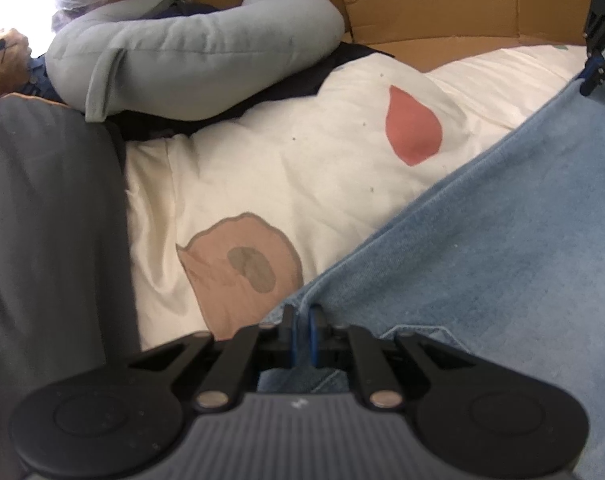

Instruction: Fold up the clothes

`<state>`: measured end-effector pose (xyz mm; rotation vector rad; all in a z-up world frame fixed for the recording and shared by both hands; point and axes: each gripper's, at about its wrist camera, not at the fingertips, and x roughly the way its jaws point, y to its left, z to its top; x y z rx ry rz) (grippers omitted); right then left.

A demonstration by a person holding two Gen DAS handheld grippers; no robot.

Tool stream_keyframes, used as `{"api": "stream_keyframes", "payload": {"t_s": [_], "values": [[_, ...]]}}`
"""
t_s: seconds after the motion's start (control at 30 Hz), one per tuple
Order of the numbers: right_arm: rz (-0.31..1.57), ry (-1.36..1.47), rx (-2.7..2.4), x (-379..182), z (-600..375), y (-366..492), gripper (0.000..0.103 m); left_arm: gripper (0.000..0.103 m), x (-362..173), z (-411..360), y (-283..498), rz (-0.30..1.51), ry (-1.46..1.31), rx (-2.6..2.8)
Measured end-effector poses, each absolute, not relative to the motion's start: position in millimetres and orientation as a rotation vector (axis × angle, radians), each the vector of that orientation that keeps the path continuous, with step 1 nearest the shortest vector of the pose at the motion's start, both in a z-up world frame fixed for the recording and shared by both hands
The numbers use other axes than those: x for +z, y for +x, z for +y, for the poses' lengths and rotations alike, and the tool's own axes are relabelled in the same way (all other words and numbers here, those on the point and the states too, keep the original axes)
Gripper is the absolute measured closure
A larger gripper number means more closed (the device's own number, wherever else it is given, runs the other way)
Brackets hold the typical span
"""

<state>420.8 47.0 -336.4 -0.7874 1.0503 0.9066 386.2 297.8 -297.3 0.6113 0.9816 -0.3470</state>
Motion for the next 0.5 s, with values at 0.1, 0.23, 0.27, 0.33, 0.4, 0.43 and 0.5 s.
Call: {"api": "stream_keyframes", "payload": {"t_s": [0.1, 0.23, 0.27, 0.33, 0.4, 0.43, 0.5], "values": [[1.051, -0.795, 0.891, -337.8, 50.4, 421.8, 0.103, 0.096, -295.9, 297.8, 388.6, 0.988, 0.613, -0.35], [1.048, -0.802, 0.878, -337.8, 53.1, 423.8, 0.103, 0.096, -295.5, 298.8, 391.2, 0.991, 0.609, -0.352], [1.046, -0.805, 0.874, -338.2, 54.1, 424.6, 0.103, 0.096, -296.2, 298.5, 392.4, 0.994, 0.609, -0.352], [1.048, -0.81, 0.865, -340.7, 56.1, 426.8, 0.102, 0.096, -299.6, 297.6, 396.1, 1.0, 0.61, -0.349], [1.06, -0.805, 0.856, -346.2, 58.0, 430.2, 0.102, 0.096, -305.0, 297.9, 402.8, 1.027, 0.58, -0.334], [1.069, -0.797, 0.851, -349.7, 58.6, 431.7, 0.103, 0.096, -307.6, 296.9, 405.0, 1.031, 0.577, -0.328], [1.086, -0.783, 0.84, -356.7, 59.7, 434.6, 0.102, 0.094, -312.6, 293.9, 408.3, 1.042, 0.58, -0.316]]}}
